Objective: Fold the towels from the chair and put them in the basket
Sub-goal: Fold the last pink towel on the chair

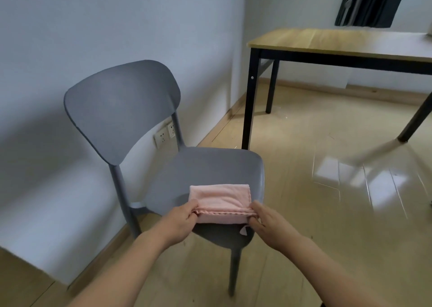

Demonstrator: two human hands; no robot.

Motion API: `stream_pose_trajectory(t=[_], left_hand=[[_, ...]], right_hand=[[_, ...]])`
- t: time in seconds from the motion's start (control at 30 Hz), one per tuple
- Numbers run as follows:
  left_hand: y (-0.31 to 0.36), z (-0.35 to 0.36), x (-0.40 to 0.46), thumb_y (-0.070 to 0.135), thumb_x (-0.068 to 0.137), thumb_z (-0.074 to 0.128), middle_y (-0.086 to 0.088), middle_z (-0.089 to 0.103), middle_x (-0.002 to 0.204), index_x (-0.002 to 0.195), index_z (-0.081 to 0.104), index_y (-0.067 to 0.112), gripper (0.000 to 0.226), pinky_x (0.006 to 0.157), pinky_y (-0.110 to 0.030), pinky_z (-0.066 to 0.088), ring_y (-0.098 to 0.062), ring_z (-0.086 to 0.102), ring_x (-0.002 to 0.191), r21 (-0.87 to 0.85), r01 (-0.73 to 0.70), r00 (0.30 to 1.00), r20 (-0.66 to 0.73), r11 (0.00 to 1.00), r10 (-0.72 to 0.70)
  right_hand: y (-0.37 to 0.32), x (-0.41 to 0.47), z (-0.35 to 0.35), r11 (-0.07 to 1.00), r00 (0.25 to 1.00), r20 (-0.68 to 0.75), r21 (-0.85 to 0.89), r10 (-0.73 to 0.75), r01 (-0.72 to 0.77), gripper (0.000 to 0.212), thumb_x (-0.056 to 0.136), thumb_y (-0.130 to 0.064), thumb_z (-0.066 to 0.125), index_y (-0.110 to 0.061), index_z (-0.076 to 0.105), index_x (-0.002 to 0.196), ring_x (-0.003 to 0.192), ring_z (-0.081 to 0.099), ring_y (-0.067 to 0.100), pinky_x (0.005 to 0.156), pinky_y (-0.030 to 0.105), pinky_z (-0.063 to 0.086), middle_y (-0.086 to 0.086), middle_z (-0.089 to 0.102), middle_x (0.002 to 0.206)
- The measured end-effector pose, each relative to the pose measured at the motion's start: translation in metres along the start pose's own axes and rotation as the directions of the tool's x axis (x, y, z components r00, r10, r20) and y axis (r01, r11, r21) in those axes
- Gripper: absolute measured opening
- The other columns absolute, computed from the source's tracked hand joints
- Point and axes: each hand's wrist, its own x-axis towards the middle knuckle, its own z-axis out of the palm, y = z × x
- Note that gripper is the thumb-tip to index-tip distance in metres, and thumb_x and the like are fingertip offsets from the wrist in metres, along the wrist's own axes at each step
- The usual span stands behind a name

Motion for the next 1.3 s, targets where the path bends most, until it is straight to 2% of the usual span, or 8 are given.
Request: stream_pose_trajectory(t=[0.13,0.33,0.57,0.77,0.9,1.07,1.17,1.3], left_hand=[[0.001,-0.006,0.009,0.025,0.102,0.038,0.001,0.061,0.118,0.119,0.054,0.028,0.024,0.086,-0.030,0.042,-0.015,0.055,0.103,-0.121,0.017,0.998,-0.061,0.992,-0.025],[0.005,0.002,0.031,0.025,0.102,0.035,-0.005,0.061,0.102,0.108,0.051,0.022,0.017,0.073,-0.031,0.038,-0.022,0.054,0.091,-0.150,0.088,0.974,-0.193,0.985,-0.116],[0.000,0.014,0.074,0.037,0.100,0.031,-0.003,0.060,0.099,0.097,0.048,0.022,0.022,0.085,-0.038,0.046,-0.028,0.057,0.097,-0.135,0.304,0.922,-0.207,0.943,-0.327],[0.007,0.016,0.096,0.041,0.099,0.026,-0.012,0.057,0.130,0.122,0.051,0.012,0.045,0.090,-0.038,0.039,-0.032,0.054,0.117,0.019,0.523,0.816,-0.298,0.852,-0.495],[0.014,0.025,0.096,0.039,0.100,0.027,-0.013,0.061,0.124,0.115,0.050,0.012,0.039,0.084,-0.038,0.040,-0.034,0.056,0.112,0.052,0.545,0.780,-0.395,0.837,-0.484],[0.015,0.031,0.096,0.035,0.100,0.029,-0.012,0.066,0.111,0.107,0.046,0.016,0.026,0.072,-0.037,0.035,-0.035,0.060,0.103,0.017,0.507,0.761,-0.478,0.861,-0.439],[0.013,0.032,0.094,0.034,0.099,0.028,-0.009,0.067,0.106,0.106,0.050,0.021,0.025,0.070,-0.035,0.036,-0.033,0.061,0.097,0.053,0.480,0.776,-0.491,0.876,-0.396],[0.012,0.032,0.093,0.035,0.099,0.029,-0.008,0.067,0.104,0.103,0.051,0.021,0.026,0.070,-0.034,0.036,-0.033,0.060,0.096,0.047,0.459,0.785,-0.489,0.887,-0.381]], right_hand=[[-0.003,0.016,-0.008,1.000,0.998,-0.057,0.025,0.000,0.001,0.017,0.098,-0.040,0.036,-0.025,0.042,0.091,0.076,0.057,0.020,0.065,0.038,0.048,0.000,0.059,0.085],[-0.003,0.043,-0.007,0.999,0.981,-0.190,-0.004,0.038,-0.039,0.023,0.101,-0.039,0.032,-0.020,0.035,0.090,0.061,0.050,0.014,0.051,0.031,0.036,-0.005,0.052,0.072],[0.005,0.079,0.003,0.985,0.960,-0.223,0.036,0.171,-0.168,0.026,0.101,-0.036,0.032,-0.014,0.040,0.089,0.076,0.054,0.026,0.063,0.036,0.037,-0.003,0.052,0.075],[0.003,0.097,0.009,0.964,0.936,-0.235,0.018,0.261,-0.264,0.022,0.100,-0.026,0.031,-0.011,0.040,0.088,0.078,0.047,0.025,0.071,0.031,0.030,0.008,0.063,0.089],[0.001,0.101,0.008,0.938,0.919,-0.190,0.046,0.346,-0.344,0.017,0.098,-0.026,0.034,-0.012,0.040,0.092,0.079,0.047,0.026,0.086,0.037,0.039,0.008,0.063,0.095],[0.003,0.104,0.007,0.918,0.905,-0.155,0.087,0.397,-0.388,0.016,0.097,-0.023,0.034,-0.010,0.040,0.103,0.079,0.054,0.029,0.068,0.035,0.040,0.006,0.061,0.090],[0.003,0.104,0.011,0.933,0.920,-0.158,0.026,0.358,-0.358,0.011,0.097,-0.020,0.030,-0.011,0.037,0.096,0.074,0.051,0.028,0.054,0.032,0.030,0.005,0.058,0.086],[0.004,0.101,0.014,0.940,0.920,-0.193,0.062,0.340,-0.334,0.015,0.098,-0.022,0.031,-0.011,0.039,0.092,0.074,0.051,0.028,0.060,0.033,0.034,0.004,0.055,0.084]])
